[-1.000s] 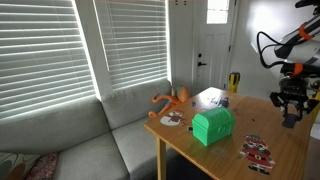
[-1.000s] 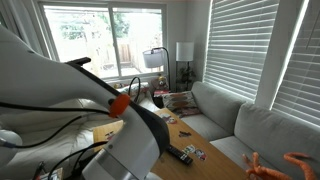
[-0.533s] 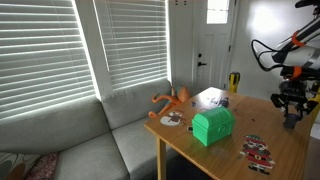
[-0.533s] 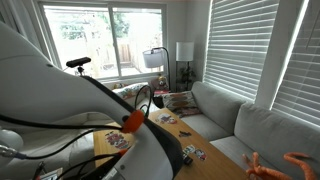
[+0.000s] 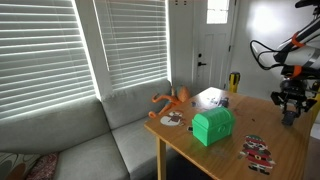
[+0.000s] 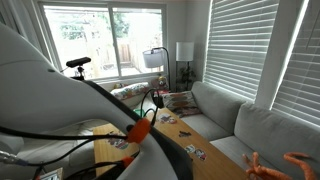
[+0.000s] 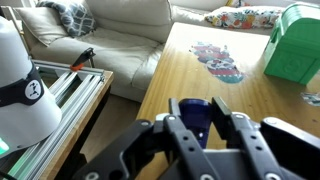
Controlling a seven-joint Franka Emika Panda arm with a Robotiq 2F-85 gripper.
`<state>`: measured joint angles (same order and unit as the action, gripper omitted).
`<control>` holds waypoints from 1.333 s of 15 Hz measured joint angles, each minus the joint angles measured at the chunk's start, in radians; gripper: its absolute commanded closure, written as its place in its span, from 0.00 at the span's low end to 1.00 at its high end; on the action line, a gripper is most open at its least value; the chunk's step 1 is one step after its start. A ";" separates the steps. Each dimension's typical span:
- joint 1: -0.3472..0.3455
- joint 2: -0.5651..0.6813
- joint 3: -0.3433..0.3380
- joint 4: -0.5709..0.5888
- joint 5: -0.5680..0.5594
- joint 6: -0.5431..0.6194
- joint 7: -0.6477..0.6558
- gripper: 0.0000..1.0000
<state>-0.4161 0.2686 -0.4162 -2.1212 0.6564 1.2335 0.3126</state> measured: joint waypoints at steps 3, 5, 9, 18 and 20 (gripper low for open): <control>-0.001 0.001 -0.010 0.014 0.000 0.009 0.009 0.88; 0.005 -0.008 -0.010 0.022 0.000 0.035 0.032 0.88; 0.051 -0.067 -0.006 0.029 -0.021 0.168 0.132 0.88; 0.196 -0.149 0.093 0.018 -0.289 0.508 0.468 0.88; 0.216 -0.150 0.114 0.006 -0.373 0.563 0.533 0.88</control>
<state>-0.2004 0.1188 -0.3021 -2.1149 0.2839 1.7969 0.8457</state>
